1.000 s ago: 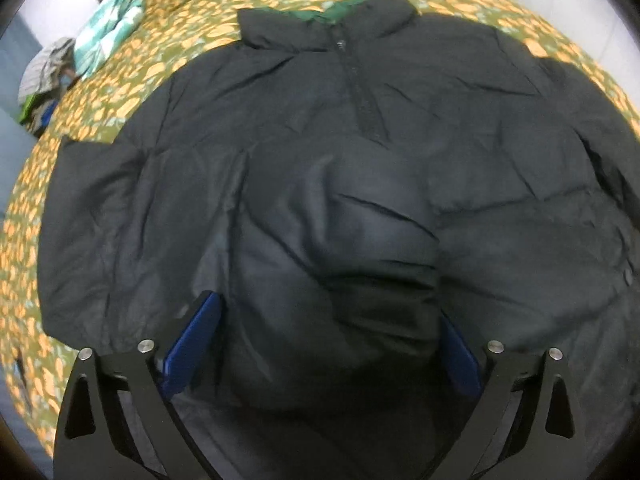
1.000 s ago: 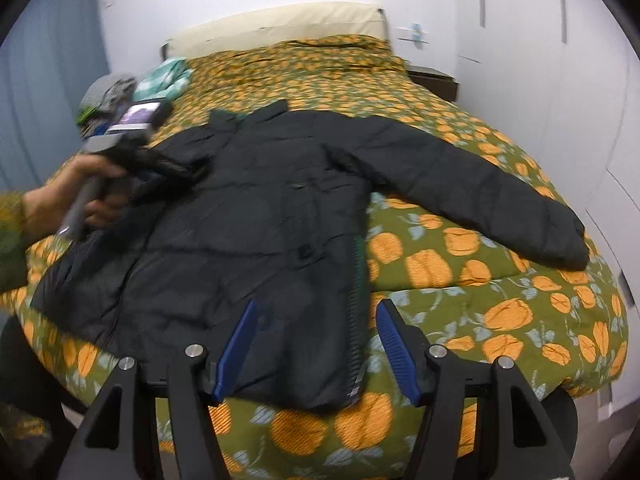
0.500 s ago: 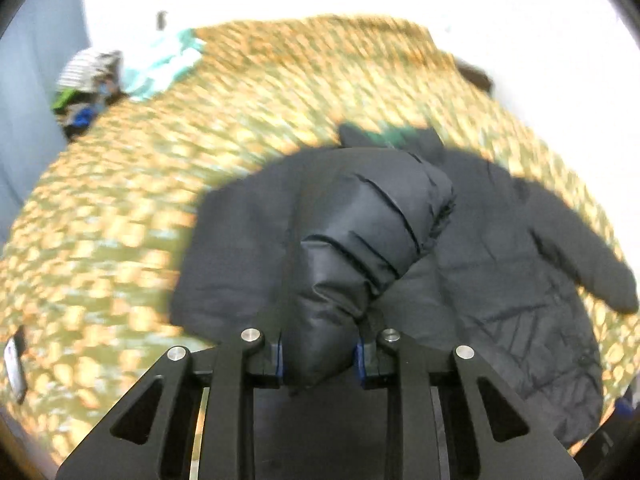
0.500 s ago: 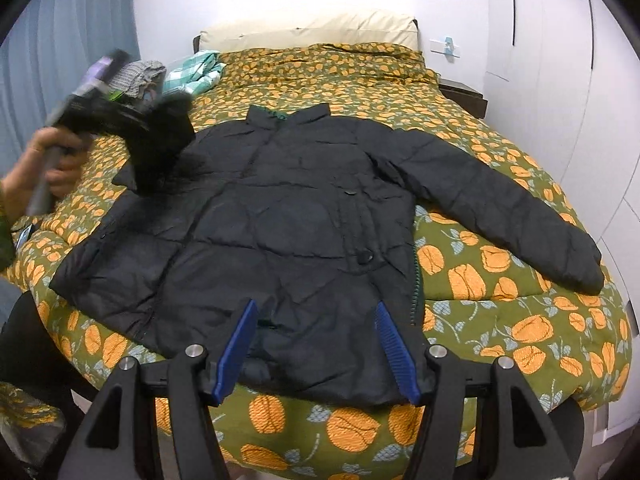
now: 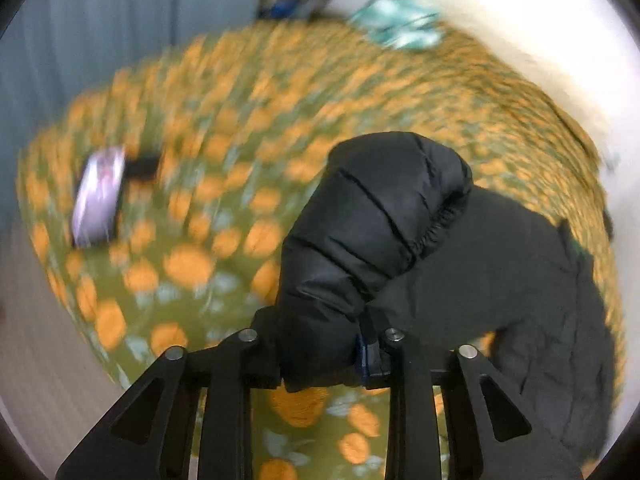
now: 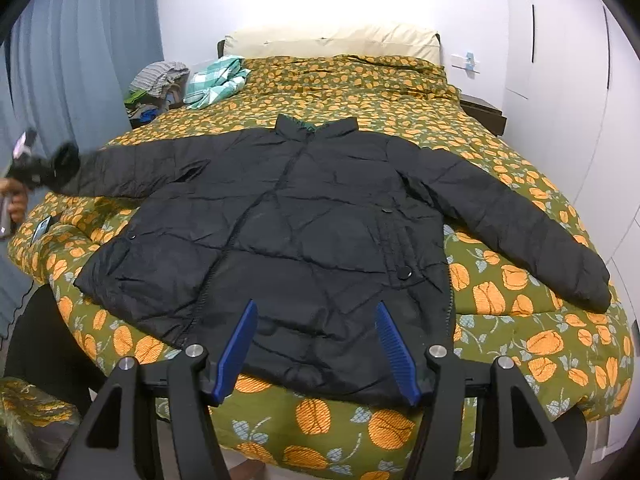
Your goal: Fold large clothes
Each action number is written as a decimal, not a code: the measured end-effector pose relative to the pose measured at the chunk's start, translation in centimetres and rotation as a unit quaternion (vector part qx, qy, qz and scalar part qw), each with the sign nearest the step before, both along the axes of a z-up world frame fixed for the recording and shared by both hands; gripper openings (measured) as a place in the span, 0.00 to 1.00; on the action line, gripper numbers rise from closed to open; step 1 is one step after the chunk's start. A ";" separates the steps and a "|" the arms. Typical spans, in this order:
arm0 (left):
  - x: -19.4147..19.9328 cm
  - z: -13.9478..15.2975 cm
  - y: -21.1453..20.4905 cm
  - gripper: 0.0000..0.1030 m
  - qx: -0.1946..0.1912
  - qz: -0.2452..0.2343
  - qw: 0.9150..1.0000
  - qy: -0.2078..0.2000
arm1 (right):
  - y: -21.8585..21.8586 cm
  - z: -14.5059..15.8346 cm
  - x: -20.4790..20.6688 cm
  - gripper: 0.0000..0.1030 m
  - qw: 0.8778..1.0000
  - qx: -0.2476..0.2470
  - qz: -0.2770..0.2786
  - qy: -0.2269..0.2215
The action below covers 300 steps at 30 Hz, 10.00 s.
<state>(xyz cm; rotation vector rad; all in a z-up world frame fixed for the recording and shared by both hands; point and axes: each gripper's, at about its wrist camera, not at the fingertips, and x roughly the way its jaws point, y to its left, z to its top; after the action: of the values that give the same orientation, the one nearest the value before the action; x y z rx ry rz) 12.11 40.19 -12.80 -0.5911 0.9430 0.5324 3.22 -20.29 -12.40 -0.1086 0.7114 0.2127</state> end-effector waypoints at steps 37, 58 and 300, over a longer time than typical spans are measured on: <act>-2.7 -7.4 -27.0 0.27 -0.064 -0.320 0.941 0.090 | -10.2 -6.5 5.0 0.21 0.974 0.138 -0.052 0.170; -3.6 0.2 -27.0 0.93 0.057 -0.278 0.959 -0.025 | -12.2 -2.1 1.2 0.57 0.983 0.078 -0.133 0.102; 12.9 2.5 -36.6 0.10 -0.015 -0.384 0.923 -0.017 | 4.0 -1.9 1.5 0.72 0.993 0.038 0.114 0.023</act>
<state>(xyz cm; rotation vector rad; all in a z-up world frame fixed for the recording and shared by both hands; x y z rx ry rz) 25.04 3.59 -10.30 -0.2147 1.0615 -0.1987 4.74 -16.30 -14.25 -0.1130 0.7369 0.4608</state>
